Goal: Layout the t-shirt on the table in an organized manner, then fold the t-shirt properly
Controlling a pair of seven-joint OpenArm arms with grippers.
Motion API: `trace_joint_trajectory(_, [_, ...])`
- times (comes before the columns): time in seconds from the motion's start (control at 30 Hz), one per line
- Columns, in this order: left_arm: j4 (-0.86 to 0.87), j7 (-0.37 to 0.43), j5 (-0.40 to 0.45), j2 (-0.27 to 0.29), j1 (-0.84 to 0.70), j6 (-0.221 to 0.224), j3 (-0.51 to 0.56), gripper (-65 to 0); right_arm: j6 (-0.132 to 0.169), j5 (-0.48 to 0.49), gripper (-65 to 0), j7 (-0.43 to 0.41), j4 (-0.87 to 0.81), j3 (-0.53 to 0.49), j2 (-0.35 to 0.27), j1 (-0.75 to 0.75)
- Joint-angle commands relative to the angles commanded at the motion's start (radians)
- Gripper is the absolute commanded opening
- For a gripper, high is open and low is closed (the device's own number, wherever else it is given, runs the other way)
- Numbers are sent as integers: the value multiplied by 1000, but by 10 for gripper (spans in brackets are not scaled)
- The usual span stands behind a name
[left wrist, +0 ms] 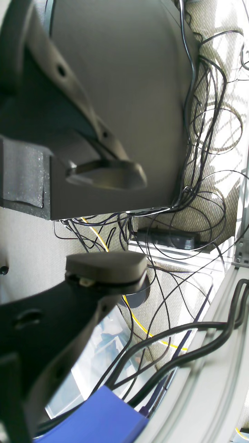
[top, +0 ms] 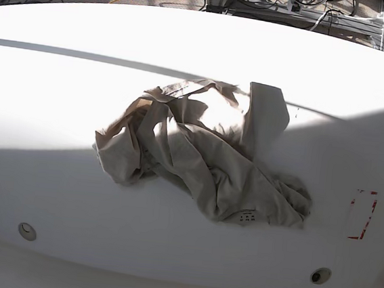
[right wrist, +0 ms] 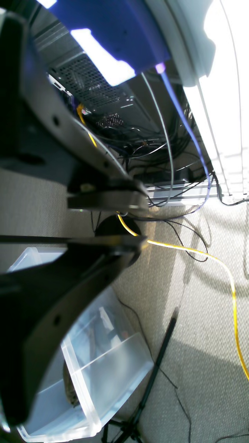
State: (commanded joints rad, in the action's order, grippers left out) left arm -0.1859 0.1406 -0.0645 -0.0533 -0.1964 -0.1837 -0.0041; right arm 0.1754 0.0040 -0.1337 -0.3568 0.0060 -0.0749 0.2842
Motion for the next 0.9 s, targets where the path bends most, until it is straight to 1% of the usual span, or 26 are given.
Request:
trace_joint_trajectory(0.47, [2, 13, 1, -4, -11, -3, 0, -364, 1, -4, -547, -1, 5, 2, -1, 14])
trace_joint_trajectory(0.73, [-6, 10, 1, -16, -47, -5, -2, -364, 3, -6, -545, 6, 5, -2, -2, 26])
trace_joint_trajectory(0.77, [13, -3, -4, -13, -13, -3, -7, -371, 6, 1, -533, 16, 0, -7, 5, -6])
trace_joint_trajectory(0.9, [13, -3, -4, -13, -13, -3, -7, -371, 6, 1, -533, 15, 0, -7, 5, -6])
